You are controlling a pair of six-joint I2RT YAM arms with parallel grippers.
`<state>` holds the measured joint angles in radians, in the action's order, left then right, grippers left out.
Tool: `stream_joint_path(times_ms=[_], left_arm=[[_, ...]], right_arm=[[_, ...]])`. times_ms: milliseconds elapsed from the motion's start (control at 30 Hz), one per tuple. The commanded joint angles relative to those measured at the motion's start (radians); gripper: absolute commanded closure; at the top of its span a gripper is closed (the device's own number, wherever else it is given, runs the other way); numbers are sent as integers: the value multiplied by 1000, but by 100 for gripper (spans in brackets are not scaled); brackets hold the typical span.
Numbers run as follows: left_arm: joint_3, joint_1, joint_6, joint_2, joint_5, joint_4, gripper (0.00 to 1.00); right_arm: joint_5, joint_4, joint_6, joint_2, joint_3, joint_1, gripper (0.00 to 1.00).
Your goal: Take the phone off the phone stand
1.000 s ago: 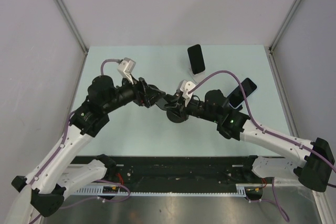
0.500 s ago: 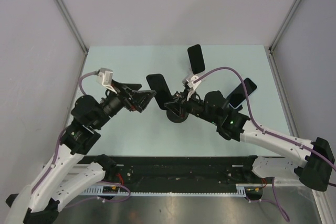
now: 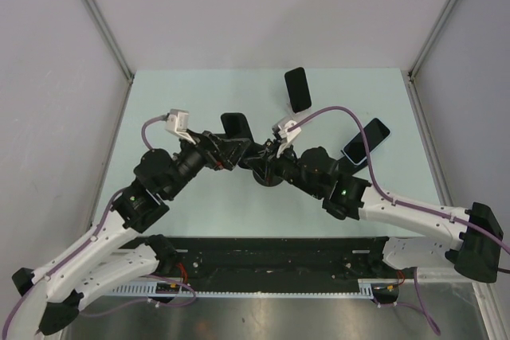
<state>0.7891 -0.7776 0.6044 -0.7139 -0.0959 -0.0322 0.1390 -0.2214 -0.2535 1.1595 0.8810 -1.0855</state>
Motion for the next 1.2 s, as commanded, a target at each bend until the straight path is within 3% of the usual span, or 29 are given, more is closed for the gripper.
stream_joint_path(times_ms=[0,567,767,967,1033,1067,1133,1167], left_arm=[[-27,-26,21,-5,-48,126,0],[-41,-58,-12,-81,-139,127,0],[-39,-60,-18,-91,-134,127,15],[-33,-60,-35,-104,-133,121,50],[-28,-60,-54,-108,-155,110,61],[-27,-60,-64,-107,-166,107,64],[-22,-48,-98,-107,-189,100,72],[-18,-37,-109,-111,-186,97,75]], right_arm=[[59,-138,-6,-1,29,-11,100],[126,-138,45,16,29,-40,100],[166,-139,72,35,29,-59,100],[186,-144,86,43,29,-67,98],[186,-141,91,39,29,-68,86],[188,-138,94,36,29,-68,69],[189,-130,102,19,29,-67,53],[188,-116,109,9,29,-65,40]])
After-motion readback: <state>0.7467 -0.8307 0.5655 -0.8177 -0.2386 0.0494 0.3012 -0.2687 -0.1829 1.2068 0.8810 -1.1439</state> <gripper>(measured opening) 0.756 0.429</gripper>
